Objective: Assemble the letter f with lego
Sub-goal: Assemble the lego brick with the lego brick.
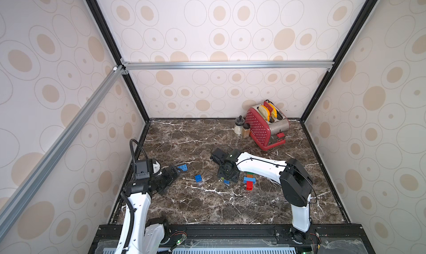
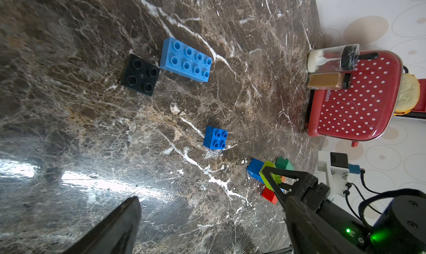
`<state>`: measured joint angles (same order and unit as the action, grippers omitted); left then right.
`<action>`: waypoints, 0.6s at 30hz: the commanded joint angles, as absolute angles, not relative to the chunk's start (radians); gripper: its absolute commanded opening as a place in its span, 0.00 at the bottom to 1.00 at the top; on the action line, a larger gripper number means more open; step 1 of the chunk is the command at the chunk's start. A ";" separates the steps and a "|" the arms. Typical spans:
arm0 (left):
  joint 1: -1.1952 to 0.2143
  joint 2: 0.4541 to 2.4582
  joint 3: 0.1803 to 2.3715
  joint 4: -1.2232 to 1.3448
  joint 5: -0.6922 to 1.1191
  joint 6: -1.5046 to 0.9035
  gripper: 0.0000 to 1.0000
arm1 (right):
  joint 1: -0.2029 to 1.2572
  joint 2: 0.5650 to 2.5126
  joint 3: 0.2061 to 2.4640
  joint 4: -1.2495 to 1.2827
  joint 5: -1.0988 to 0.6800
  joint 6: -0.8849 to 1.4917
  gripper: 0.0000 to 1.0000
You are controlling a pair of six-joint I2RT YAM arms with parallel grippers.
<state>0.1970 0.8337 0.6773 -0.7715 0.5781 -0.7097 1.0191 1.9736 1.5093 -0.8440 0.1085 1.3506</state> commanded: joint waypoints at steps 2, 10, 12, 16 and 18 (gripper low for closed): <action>0.209 0.828 0.677 -0.761 0.584 -0.695 0.99 | 1.013 2.073 1.453 -0.850 0.056 1.296 0.62; 0.216 0.822 0.677 -0.756 0.579 -0.696 0.99 | 1.013 2.089 1.519 -0.840 0.018 1.096 0.63; 0.216 0.822 0.678 -0.754 0.578 -0.693 0.99 | 1.013 2.095 1.533 -0.842 0.002 1.051 0.63; 0.218 0.821 0.681 -0.753 0.575 -0.690 0.99 | 1.013 2.083 1.527 -0.858 0.012 1.021 0.65; 0.218 0.821 0.681 -0.751 0.572 -0.689 0.99 | 1.013 2.079 1.526 -0.865 0.011 1.010 0.66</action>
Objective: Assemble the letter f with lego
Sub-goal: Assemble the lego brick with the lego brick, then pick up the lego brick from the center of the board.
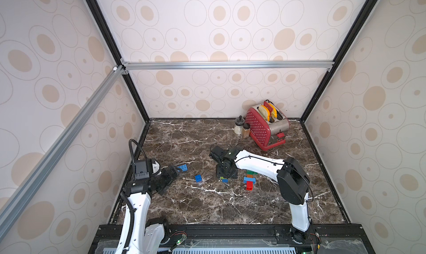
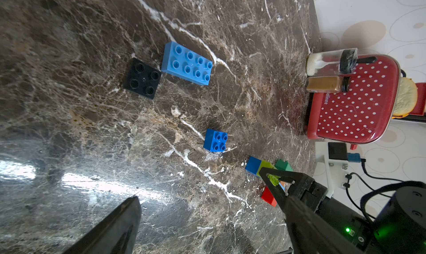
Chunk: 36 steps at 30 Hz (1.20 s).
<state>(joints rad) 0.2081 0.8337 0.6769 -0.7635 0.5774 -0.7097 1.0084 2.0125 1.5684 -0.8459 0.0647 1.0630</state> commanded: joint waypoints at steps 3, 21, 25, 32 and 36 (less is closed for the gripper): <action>0.218 0.819 0.682 -0.746 0.572 -0.690 0.99 | 1.014 2.071 1.530 -0.874 0.021 0.988 0.68; 0.218 0.801 0.694 -0.746 0.556 -0.676 0.99 | 1.038 1.967 1.628 -0.998 0.148 0.879 0.84; 0.218 0.823 0.707 -0.750 0.533 -0.671 0.99 | 1.071 1.920 1.705 -1.029 0.212 0.793 0.87; 0.219 0.820 0.805 -0.829 0.450 -0.692 0.99 | 1.092 2.046 1.958 -0.999 0.089 0.596 0.88; 0.219 0.809 0.884 -0.920 0.308 -0.719 0.99 | 1.092 2.147 2.000 -0.925 -0.026 0.562 0.84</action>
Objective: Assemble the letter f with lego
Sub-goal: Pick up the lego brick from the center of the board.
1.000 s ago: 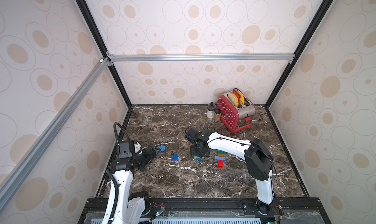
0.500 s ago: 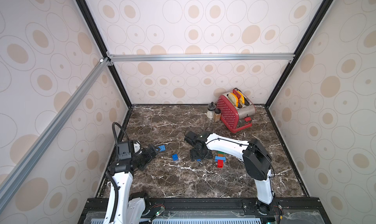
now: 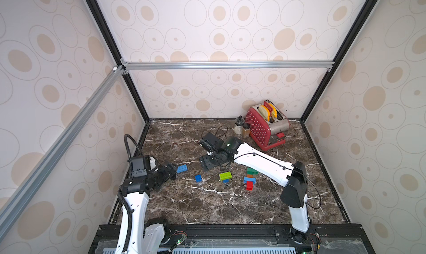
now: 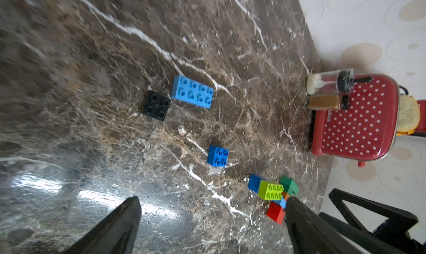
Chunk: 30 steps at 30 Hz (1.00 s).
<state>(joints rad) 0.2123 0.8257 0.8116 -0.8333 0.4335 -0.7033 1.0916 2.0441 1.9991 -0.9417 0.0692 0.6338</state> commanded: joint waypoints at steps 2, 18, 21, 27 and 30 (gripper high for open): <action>0.221 0.817 0.914 -0.953 0.248 -0.726 0.99 | 1.092 2.195 2.018 -0.913 -0.060 0.551 0.81; 0.312 0.899 0.880 -0.877 0.265 -0.679 0.99 | 1.094 2.340 2.009 -0.803 -0.160 0.549 0.72; 0.314 0.904 0.867 -0.868 0.262 -0.669 0.99 | 1.095 2.364 2.026 -0.808 -0.166 0.555 0.70; 0.315 0.906 0.850 -0.839 0.286 -0.665 0.99 | 1.099 2.409 2.064 -0.813 -0.163 0.570 0.65; 0.314 0.914 0.840 -0.826 0.296 -0.667 0.99 | 1.101 2.427 2.089 -0.822 -0.156 0.575 0.62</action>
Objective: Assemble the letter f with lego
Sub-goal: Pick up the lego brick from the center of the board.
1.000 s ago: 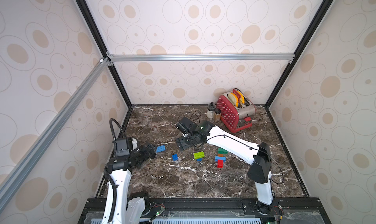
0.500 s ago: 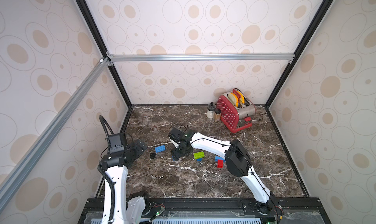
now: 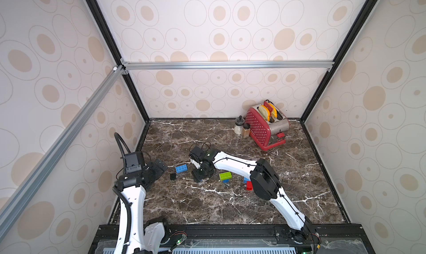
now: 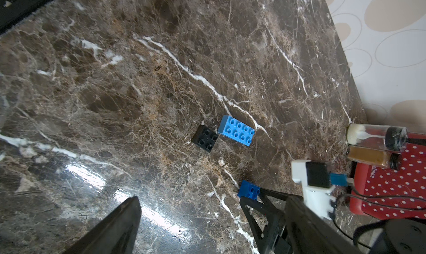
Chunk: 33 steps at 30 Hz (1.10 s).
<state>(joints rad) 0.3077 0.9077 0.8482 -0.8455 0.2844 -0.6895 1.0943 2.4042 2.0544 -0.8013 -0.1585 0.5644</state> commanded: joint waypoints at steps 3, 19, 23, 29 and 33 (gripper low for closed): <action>0.314 0.922 0.834 -0.820 0.303 -0.664 0.99 | 1.103 2.444 2.109 -0.836 -0.149 0.579 0.58; 0.314 0.938 0.818 -0.797 0.323 -0.658 0.99 | 1.109 2.473 2.146 -0.882 -0.108 0.589 0.39; 0.315 0.939 0.816 -0.802 0.323 -0.654 0.99 | 1.113 2.461 2.155 -0.889 -0.101 0.574 0.35; 0.315 0.942 0.821 -0.800 0.361 -0.639 0.94 | 1.113 2.414 2.226 -0.940 -0.110 0.519 0.33; 0.302 0.937 0.792 -0.731 0.472 -0.633 0.91 | 1.090 2.337 2.268 -1.019 -0.070 0.486 0.33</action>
